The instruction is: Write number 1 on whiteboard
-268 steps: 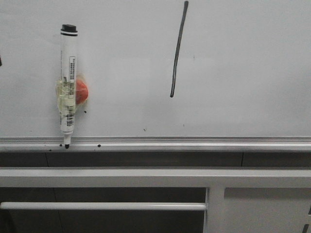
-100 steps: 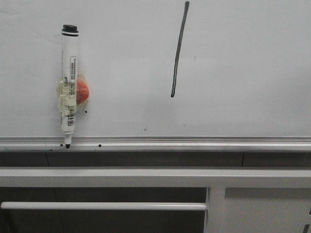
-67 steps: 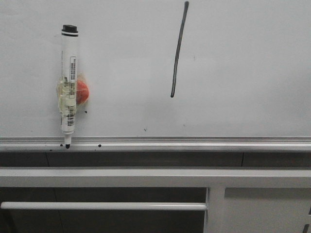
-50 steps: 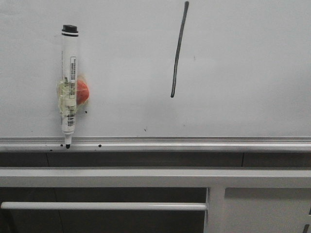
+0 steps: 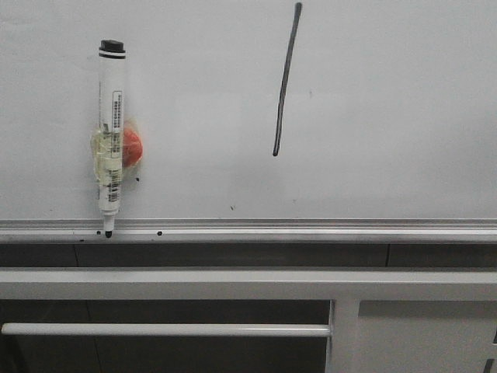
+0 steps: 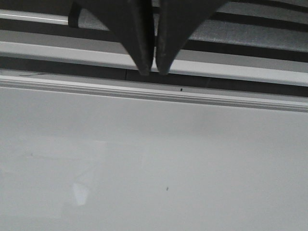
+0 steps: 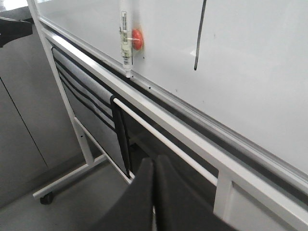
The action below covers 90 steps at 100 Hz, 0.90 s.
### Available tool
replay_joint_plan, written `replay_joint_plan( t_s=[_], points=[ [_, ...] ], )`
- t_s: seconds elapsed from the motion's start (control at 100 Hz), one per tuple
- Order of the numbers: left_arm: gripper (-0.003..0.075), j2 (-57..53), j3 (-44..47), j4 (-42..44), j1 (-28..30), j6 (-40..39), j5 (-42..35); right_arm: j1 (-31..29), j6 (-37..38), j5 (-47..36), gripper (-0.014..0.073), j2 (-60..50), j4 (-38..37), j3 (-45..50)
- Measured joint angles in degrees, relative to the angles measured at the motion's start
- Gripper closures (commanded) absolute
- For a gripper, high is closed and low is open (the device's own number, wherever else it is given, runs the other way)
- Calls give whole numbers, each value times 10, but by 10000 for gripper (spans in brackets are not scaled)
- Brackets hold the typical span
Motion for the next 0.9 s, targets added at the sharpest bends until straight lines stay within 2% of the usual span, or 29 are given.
replay_joint_plan(
  t_s=[0.19, 0.9],
  points=[
    [741, 0, 0, -34, 0, 39, 0, 0, 1, 0, 657, 0, 0, 0],
    [741, 0, 0, -53, -14, 44, 1, 0, 0, 0, 657, 0, 0, 0]
  ],
)
